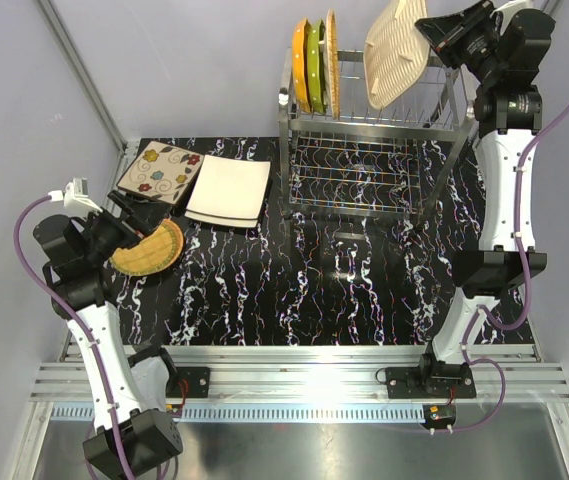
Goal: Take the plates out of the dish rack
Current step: Grab a plate with the right arm
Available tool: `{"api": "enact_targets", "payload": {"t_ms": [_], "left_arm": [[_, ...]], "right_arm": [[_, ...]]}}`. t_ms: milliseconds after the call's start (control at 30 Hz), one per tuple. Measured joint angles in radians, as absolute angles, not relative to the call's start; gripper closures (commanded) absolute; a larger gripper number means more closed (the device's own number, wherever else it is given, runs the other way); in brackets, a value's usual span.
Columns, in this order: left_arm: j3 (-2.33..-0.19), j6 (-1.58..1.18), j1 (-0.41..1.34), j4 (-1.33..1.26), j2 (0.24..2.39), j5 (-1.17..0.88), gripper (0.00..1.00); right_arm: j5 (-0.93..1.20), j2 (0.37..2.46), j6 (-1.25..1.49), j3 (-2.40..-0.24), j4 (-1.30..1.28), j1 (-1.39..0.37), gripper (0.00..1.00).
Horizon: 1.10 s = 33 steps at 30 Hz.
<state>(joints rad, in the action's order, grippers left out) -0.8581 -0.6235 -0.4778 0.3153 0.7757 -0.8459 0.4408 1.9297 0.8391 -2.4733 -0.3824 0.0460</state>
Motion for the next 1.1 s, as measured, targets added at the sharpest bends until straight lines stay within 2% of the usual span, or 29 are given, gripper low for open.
{"api": "enact_targets", "payload": {"t_ms": [600,1100], "left_arm": [[-0.858,-0.696,-0.463,0.251,0.796,-0.884,0.01],[-0.858,-0.717,-0.457,0.230,0.796,-0.889,0.01]], "right_arm": [[0.538,1.904,0.975,-2.457,-0.319,0.073,1.00],[0.616,1.798,1.048,-2.405,-0.316,0.076,1.00]]}}
